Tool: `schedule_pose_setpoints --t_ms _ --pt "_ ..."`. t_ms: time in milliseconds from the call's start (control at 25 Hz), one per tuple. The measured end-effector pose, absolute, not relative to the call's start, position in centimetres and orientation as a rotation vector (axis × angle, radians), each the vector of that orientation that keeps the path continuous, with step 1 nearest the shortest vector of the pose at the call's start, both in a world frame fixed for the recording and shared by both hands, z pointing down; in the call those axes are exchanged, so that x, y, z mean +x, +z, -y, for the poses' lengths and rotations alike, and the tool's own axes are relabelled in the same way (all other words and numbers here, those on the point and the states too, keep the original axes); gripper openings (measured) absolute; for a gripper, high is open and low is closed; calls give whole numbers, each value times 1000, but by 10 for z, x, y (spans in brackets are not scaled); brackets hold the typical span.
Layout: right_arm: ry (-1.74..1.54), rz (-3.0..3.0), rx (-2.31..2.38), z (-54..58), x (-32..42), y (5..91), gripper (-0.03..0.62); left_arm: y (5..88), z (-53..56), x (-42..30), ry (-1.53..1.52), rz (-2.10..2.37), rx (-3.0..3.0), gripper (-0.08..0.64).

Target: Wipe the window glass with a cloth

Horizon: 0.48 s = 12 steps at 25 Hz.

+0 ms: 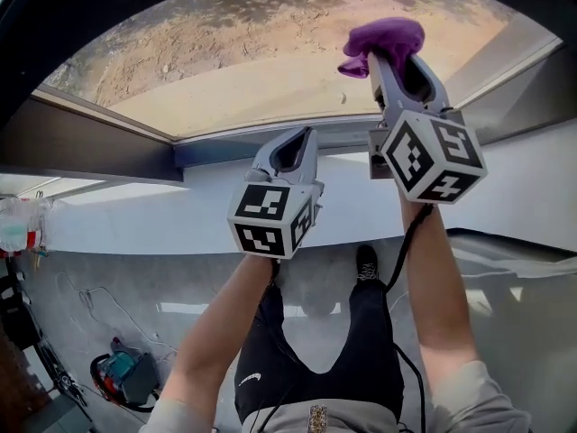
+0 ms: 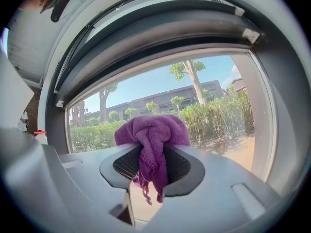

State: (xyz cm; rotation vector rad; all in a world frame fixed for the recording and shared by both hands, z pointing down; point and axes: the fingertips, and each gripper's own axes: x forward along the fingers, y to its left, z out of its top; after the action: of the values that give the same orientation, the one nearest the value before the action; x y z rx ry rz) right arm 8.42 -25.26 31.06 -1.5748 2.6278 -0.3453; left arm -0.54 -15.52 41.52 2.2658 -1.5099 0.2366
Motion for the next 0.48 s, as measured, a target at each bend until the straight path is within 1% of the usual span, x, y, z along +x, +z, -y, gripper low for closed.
schedule_pose_setpoints --t_ms 280,480 --pt "-502 -2662 -1645 253 84 427 147 468 148 -13 308 1504 2235 0" --pt "-689 -2708 -1702 255 85 514 147 497 152 -19 329 1516 2196 0"
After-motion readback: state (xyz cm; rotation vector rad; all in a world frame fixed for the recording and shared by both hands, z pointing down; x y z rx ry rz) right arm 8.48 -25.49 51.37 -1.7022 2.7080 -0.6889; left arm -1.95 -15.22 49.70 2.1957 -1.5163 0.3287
